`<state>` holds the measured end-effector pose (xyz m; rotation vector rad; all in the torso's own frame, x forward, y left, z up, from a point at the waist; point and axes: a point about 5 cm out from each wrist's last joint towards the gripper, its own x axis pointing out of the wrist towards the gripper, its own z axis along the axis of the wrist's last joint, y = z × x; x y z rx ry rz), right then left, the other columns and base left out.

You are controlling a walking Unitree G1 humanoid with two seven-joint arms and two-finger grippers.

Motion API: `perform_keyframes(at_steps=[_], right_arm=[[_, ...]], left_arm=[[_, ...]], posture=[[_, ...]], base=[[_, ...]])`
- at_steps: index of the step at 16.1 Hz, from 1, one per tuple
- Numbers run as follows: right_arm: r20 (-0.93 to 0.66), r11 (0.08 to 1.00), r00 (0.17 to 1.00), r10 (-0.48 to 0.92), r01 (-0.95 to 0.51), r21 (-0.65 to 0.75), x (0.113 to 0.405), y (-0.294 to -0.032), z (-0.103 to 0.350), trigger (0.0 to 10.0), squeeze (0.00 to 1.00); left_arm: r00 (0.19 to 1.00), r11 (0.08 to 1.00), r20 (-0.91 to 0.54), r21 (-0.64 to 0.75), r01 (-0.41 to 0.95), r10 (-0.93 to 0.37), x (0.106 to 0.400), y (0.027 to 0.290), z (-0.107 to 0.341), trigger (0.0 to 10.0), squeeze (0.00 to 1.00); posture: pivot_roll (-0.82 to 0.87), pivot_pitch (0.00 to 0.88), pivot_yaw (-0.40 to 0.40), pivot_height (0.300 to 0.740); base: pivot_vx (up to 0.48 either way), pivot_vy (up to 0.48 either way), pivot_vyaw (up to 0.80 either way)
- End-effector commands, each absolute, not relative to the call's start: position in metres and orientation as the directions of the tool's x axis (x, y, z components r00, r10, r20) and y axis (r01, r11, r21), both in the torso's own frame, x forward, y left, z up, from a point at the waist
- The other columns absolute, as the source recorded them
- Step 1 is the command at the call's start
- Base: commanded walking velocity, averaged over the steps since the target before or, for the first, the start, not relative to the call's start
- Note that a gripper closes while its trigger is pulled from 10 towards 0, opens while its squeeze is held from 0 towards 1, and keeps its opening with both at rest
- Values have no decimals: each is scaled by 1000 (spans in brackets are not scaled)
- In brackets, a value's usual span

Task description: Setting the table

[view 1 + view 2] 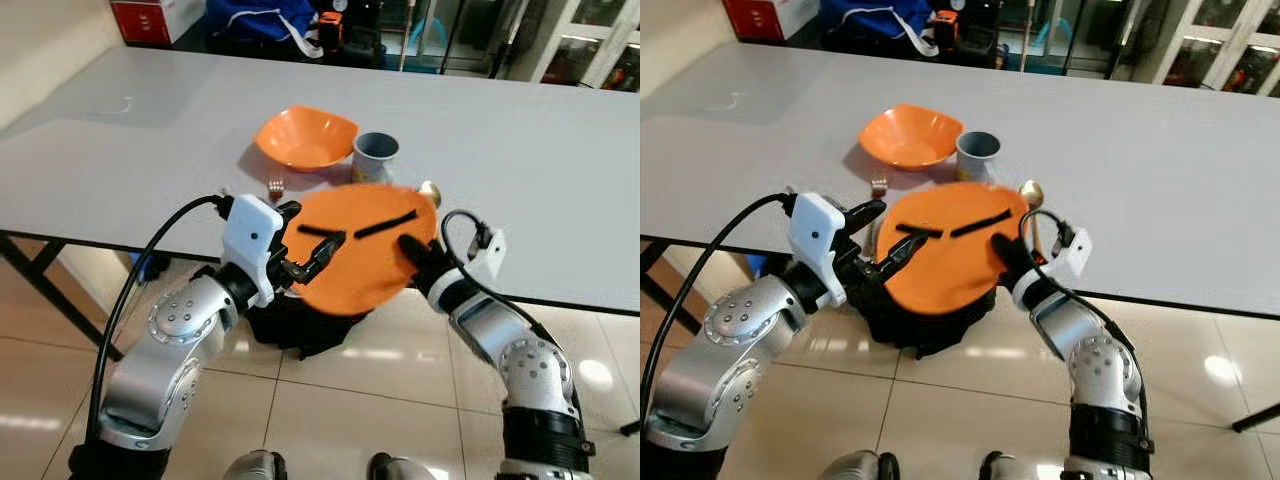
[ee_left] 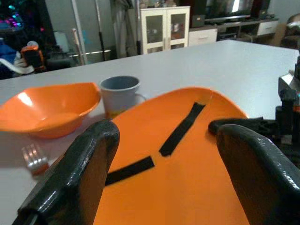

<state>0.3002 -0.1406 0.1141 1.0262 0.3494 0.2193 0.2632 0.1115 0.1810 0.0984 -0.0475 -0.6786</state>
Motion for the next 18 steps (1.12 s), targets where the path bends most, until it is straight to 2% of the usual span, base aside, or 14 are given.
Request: perform_keyframes(at_steps=[1,11,14,18], right_arm=[[-161,506,930,329,-30,862,306,-140,116,10000,0],[-140,416,982,125,77,906,359,-156,123,10000,0],[-145,414,983,109,88,906,363,-159,122,10000,0],[-178,421,971,163,95,902,355,-153,112,10000,0]], left_arm=[[783,778,12,122,616,-622,262,113,183,10000,0],[776,770,6,132,624,-630,258,115,188,10000,0],[775,769,3,131,626,-632,257,114,188,10000,0],[767,761,4,122,637,-642,256,111,189,10000,0]], posture=[[44,85,0,740],[82,112,6,740],[83,117,5,740],[82,120,3,740]], base=[[0,0,0],[0,0,0],[0,0,0],[0,0,0]])
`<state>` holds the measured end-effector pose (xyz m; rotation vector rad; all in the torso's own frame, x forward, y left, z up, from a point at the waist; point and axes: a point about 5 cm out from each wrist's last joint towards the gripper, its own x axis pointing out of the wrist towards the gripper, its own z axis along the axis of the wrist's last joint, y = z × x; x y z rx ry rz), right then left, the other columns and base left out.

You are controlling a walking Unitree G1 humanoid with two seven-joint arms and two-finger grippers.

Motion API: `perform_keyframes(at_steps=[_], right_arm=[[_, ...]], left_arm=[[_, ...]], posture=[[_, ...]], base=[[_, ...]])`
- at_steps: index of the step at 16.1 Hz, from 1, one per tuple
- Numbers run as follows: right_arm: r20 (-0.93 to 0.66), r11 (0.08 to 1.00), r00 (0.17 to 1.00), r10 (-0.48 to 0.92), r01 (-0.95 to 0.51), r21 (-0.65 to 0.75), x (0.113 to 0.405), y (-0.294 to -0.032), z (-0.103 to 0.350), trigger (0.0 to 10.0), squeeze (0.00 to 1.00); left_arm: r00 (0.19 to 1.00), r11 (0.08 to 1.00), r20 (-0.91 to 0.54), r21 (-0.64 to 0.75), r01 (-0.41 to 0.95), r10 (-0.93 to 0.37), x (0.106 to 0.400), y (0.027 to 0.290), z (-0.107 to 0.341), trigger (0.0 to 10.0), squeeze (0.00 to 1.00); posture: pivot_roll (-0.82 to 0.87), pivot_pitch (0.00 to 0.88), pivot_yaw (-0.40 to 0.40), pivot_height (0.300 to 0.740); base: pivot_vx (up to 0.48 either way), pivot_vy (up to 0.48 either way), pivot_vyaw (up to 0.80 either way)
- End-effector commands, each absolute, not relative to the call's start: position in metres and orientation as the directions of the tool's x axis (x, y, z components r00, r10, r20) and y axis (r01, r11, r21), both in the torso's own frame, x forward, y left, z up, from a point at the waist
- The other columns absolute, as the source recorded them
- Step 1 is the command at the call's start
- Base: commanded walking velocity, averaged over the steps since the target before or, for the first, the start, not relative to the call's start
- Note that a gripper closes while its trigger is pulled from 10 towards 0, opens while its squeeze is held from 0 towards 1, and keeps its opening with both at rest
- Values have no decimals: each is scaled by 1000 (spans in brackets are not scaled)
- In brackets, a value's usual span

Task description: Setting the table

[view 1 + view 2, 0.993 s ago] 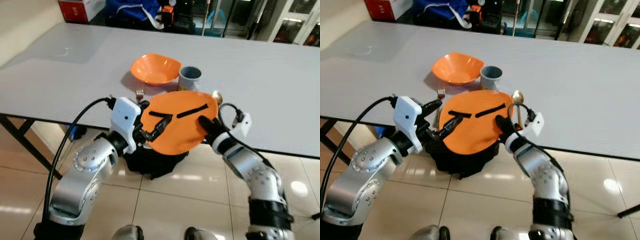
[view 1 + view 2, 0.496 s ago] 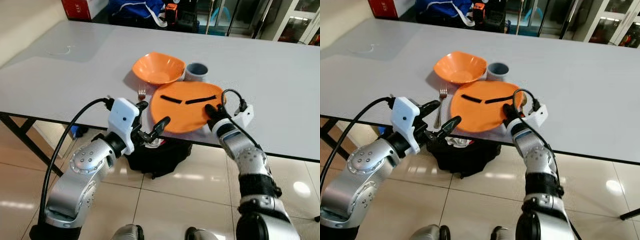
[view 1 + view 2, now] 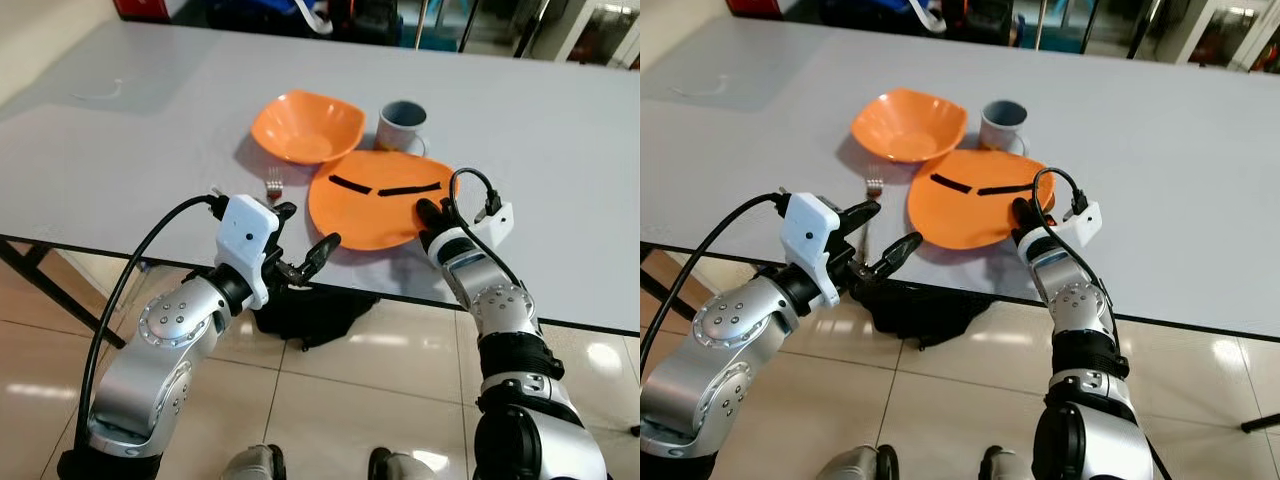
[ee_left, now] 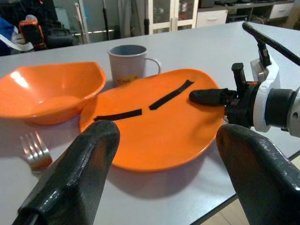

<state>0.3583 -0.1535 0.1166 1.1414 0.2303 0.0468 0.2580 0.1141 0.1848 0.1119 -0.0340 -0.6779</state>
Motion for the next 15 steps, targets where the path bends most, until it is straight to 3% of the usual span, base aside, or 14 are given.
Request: perform_keyframes(at_steps=[1,7,13,14,15], right_arm=[[-177,418,971,163,95,903,354,-153,112,10000,0],[-200,393,962,185,114,912,335,-160,106,10000,0],[-211,398,959,191,121,909,333,-156,107,10000,0],[-211,412,958,196,114,904,334,-155,109,10000,671],[-213,436,956,199,108,893,335,-154,110,10000,1000]], left_arm=[[766,761,4,122,637,-643,256,111,189,10000,0],[748,744,-4,101,660,-663,253,109,188,10000,0],[742,738,-9,100,667,-670,254,108,187,10000,0],[744,739,-10,102,666,-668,254,109,187,10000,0],[745,741,-10,103,664,-667,254,110,187,10000,0]], posture=[[82,120,3,740],[72,118,7,740],[75,116,8,740],[76,115,7,740],[75,115,7,740]], base=[[0,0,0],[0,0,0],[0,0,0],[0,0,0],[0,0,0]])
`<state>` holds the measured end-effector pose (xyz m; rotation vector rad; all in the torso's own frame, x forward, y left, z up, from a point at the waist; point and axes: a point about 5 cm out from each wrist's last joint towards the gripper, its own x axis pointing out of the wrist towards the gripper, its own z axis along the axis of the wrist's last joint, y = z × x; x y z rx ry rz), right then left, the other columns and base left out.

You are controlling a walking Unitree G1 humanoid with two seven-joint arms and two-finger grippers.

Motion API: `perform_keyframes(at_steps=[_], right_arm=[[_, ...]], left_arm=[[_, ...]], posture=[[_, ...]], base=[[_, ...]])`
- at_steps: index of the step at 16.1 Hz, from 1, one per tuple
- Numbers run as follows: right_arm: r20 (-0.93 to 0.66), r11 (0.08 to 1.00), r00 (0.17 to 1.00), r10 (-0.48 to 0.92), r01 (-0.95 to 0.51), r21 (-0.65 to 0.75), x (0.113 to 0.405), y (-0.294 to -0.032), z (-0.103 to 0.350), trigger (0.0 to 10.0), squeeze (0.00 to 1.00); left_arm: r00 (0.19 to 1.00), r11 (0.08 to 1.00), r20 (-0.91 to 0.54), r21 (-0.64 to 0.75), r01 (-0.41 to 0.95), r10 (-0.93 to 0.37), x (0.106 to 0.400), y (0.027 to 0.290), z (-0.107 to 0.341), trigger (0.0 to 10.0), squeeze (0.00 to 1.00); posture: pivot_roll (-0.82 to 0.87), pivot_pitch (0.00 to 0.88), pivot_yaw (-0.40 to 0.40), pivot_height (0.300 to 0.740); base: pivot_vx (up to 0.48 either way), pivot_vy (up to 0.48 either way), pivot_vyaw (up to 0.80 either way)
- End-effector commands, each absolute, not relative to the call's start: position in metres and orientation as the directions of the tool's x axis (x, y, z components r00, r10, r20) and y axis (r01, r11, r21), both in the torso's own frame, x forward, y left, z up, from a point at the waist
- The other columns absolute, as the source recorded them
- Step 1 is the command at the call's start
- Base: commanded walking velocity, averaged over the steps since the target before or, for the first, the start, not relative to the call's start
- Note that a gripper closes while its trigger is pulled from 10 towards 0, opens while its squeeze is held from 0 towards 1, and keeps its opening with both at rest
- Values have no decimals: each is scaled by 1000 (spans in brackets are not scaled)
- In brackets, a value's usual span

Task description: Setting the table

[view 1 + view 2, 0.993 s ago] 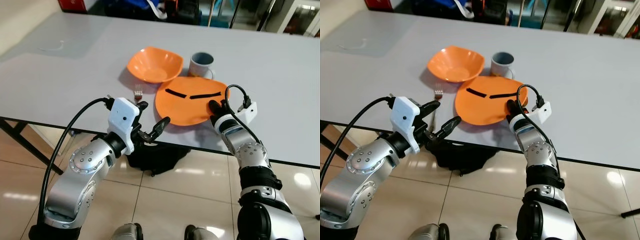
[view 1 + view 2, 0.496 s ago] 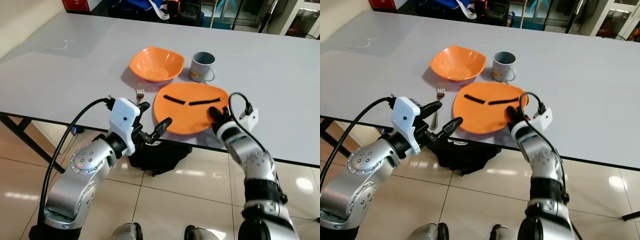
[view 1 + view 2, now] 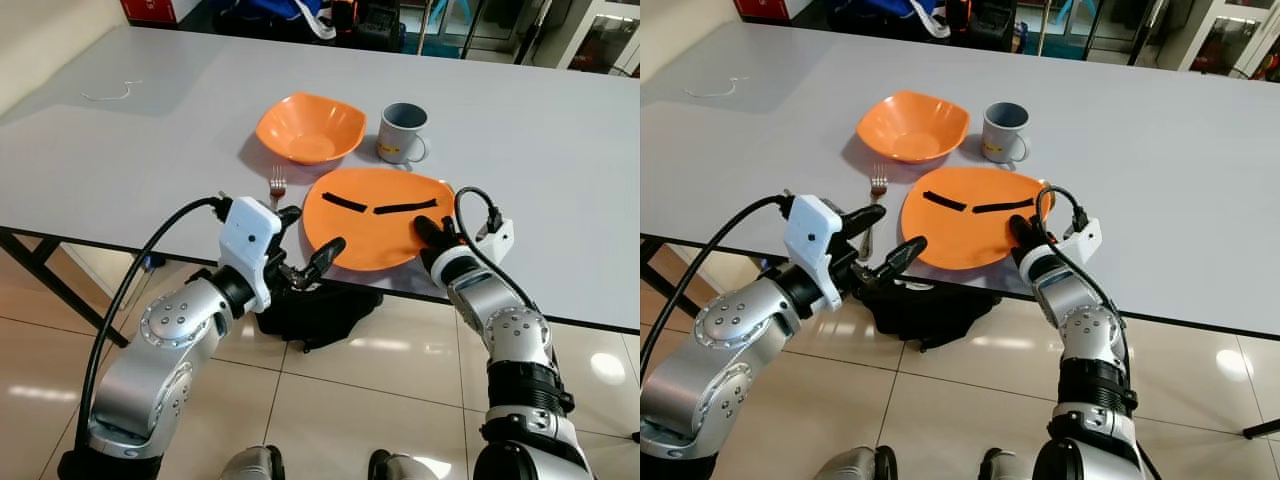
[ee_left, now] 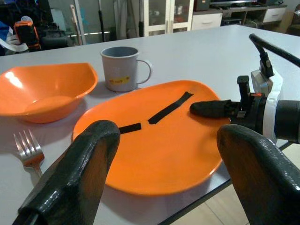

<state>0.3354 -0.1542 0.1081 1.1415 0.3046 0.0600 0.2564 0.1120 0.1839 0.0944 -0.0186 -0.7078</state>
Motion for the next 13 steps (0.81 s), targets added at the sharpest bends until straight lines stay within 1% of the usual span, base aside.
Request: perform_keyframes(at_steps=[1,6,10,11,12,13], right_arm=[[-214,443,956,201,106,890,335,-154,110,10000,1000],[-228,537,949,218,79,840,339,-153,115,10000,1000],[-228,569,949,219,65,820,341,-155,118,10000,1000],[-234,612,945,227,48,790,342,-155,119,10000,1000],[-240,633,944,228,43,773,342,-155,119,10000,196],[-253,695,939,233,21,719,343,-153,118,10000,0]], left_arm=[[746,741,-10,103,663,-666,254,110,187,10000,0],[747,743,-7,102,661,-664,255,109,188,10000,0],[749,745,-6,102,660,-663,254,109,188,10000,0],[749,744,-7,103,660,-663,254,108,188,10000,0],[749,744,-7,103,660,-663,254,108,187,10000,0],[749,744,-8,103,660,-663,254,108,187,10000,0]], posture=[[75,115,6,740],[72,114,3,740],[72,114,2,740],[72,115,2,740],[71,114,1,740],[71,114,1,740]], base=[[0,0,0],[0,0,0],[0,0,0],[0,0,0],[0,0,0],[0,0,0]])
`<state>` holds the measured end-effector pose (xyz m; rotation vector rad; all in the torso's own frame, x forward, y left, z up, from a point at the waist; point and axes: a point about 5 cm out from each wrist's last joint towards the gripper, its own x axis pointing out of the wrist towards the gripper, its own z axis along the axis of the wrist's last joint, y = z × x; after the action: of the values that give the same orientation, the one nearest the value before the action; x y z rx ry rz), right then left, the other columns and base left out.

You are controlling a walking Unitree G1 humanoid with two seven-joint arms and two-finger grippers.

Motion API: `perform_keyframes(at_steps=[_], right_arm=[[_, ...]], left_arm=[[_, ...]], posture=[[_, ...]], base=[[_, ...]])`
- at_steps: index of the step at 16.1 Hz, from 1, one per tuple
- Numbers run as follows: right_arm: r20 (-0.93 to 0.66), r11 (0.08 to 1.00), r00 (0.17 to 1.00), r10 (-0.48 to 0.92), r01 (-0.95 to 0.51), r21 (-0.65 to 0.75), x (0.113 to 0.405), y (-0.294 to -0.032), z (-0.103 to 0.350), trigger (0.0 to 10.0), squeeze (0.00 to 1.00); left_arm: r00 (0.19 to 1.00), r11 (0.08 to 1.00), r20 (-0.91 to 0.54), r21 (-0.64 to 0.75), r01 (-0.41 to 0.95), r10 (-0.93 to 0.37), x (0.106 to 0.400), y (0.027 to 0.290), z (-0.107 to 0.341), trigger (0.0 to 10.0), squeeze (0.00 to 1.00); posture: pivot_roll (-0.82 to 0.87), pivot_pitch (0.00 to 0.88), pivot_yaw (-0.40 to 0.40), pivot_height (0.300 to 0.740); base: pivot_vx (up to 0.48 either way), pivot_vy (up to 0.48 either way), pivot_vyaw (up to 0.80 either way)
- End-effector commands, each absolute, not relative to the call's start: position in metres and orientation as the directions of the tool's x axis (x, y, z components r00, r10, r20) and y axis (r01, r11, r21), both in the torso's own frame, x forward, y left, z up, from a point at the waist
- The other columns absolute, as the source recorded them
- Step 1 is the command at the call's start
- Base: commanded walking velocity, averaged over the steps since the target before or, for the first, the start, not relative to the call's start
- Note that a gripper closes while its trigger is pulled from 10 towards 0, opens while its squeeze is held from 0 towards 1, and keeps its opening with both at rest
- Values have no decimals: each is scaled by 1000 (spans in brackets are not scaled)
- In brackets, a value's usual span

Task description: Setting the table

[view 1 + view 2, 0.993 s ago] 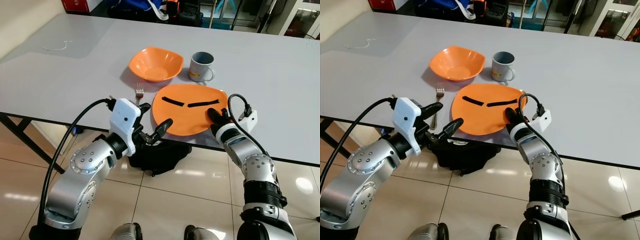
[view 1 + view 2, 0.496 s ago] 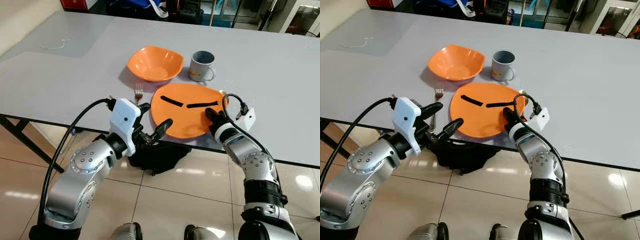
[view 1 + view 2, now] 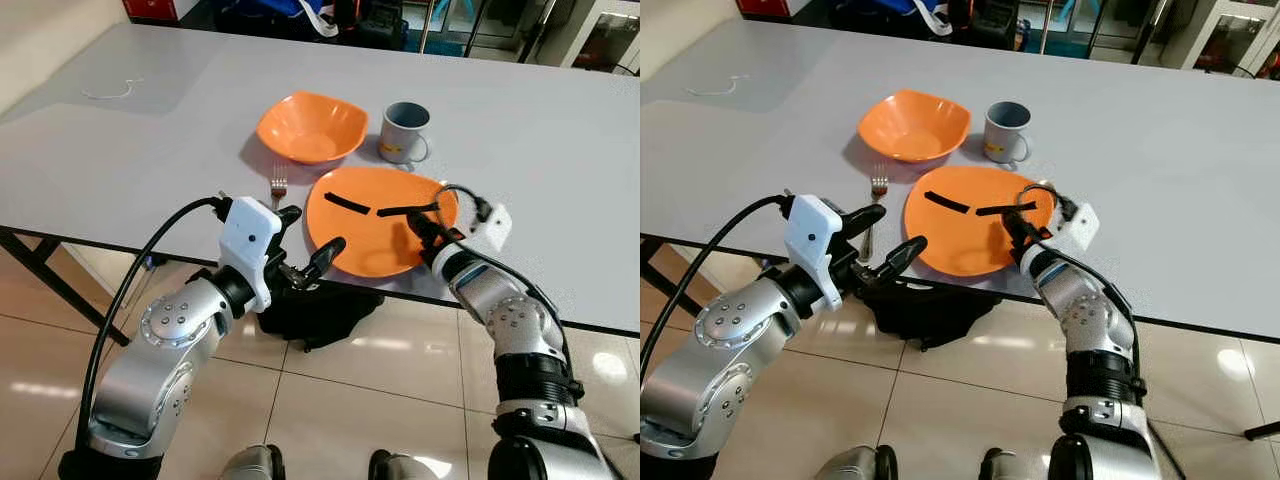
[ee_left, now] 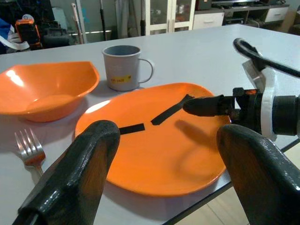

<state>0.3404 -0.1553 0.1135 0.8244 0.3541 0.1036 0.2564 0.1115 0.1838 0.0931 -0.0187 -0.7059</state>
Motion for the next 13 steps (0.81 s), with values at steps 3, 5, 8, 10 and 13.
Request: perform_keyframes(at_steps=[3,5,8,10,13], right_arm=[[-278,752,930,242,1,659,345,-149,117,10000,0],[-277,780,934,226,-3,626,347,-149,116,10000,0],[-219,843,947,235,-86,531,350,-146,125,10000,0],[-240,888,943,230,-102,449,350,-144,120,10000,0],[-297,913,934,196,-64,403,349,-149,109,10000,0]], left_arm=[[750,746,-8,102,658,-661,254,108,187,10000,0],[750,746,-7,103,658,-661,254,108,187,10000,0],[752,748,-6,104,656,-659,255,108,187,10000,0],[752,748,-5,103,656,-659,255,108,187,10000,0],[753,748,-3,102,655,-658,255,108,188,10000,0]], posture=[[71,114,-1,740],[72,112,-2,740],[72,109,-2,740],[72,107,-5,740],[72,105,-6,740]], base=[[0,0,0],[0,0,0],[0,0,0],[0,0,0],[0,0,0]])
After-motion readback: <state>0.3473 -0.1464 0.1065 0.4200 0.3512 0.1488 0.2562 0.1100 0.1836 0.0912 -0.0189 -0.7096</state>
